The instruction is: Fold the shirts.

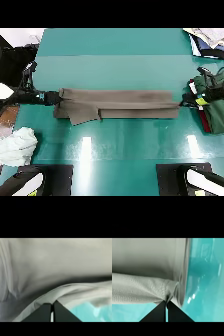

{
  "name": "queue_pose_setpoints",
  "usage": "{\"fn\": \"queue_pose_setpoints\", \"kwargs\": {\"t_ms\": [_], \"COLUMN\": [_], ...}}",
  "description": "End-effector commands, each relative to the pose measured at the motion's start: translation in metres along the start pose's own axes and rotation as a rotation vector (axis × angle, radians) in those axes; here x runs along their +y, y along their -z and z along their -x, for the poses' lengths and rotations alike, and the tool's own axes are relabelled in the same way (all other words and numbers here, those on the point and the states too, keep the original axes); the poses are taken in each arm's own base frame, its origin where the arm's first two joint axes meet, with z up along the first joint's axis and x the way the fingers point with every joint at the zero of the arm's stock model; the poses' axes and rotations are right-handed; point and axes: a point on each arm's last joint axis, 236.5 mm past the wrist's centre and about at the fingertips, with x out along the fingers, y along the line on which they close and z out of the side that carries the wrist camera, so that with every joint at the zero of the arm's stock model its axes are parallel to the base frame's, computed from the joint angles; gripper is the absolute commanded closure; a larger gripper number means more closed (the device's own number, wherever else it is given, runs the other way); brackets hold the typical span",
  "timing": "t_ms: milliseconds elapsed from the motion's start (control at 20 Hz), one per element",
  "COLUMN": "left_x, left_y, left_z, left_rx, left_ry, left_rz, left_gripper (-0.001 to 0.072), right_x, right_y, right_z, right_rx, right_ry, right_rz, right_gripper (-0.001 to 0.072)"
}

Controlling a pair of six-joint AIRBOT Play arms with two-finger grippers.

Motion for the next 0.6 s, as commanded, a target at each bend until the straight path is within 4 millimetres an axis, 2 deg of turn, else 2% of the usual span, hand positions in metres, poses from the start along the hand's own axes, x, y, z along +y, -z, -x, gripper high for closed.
{"fn": "queue_pose_setpoints", "kwargs": {"t_ms": [0,50,100,150,200,350,450,500,550], "left_x": [0.02,0.024,0.026,0.026,0.024,0.01,-0.001,-0.005,-0.006], "left_y": [-0.042,-0.053,-0.065,-0.077,-0.087,-0.109,-0.1,-0.09,-0.079], "left_z": [-0.019,-0.021,-0.022,-0.021,-0.02,-0.005,-0.001,-0.001,-0.003], "left_rx": [-0.145,-0.179,-0.21,-0.236,-0.249,-0.271,-0.204,-0.158,-0.111], "left_ry": [-0.044,-0.053,-0.058,-0.056,-0.052,-0.029,-0.005,0.006,0.013], "left_rz": [0.069,0.085,0.099,0.117,0.12,0.087,0.073,0.073,0.071], "left_gripper": [0.0683,0.0582,0.03,0.016,0.0154,0.0155,0.0156,0.02,0.0429], "right_x": [0.02,0.028,0.034,0.039,0.04,0.031,0.02,0.012,0.002], "right_y": [-0.049,-0.066,-0.079,-0.091,-0.098,-0.095,-0.075,-0.062,-0.05], "right_z": [-0.021,-0.024,-0.026,-0.027,-0.026,-0.018,-0.014,-0.013,-0.014], "right_rx": [-0.081,-0.121,-0.152,-0.181,-0.191,-0.17,-0.101,-0.055,-0.018], "right_ry": [-0.085,-0.131,-0.172,-0.202,-0.218,-0.221,-0.231,-0.241,-0.251], "right_rz": [-0.066,-0.098,-0.123,-0.146,-0.159,-0.134,-0.103,-0.098,-0.103], "right_gripper": [0.0691,0.0687,0.0619,0.0345,0.0172,0.0174,0.0174,0.0175,0.0175]}}
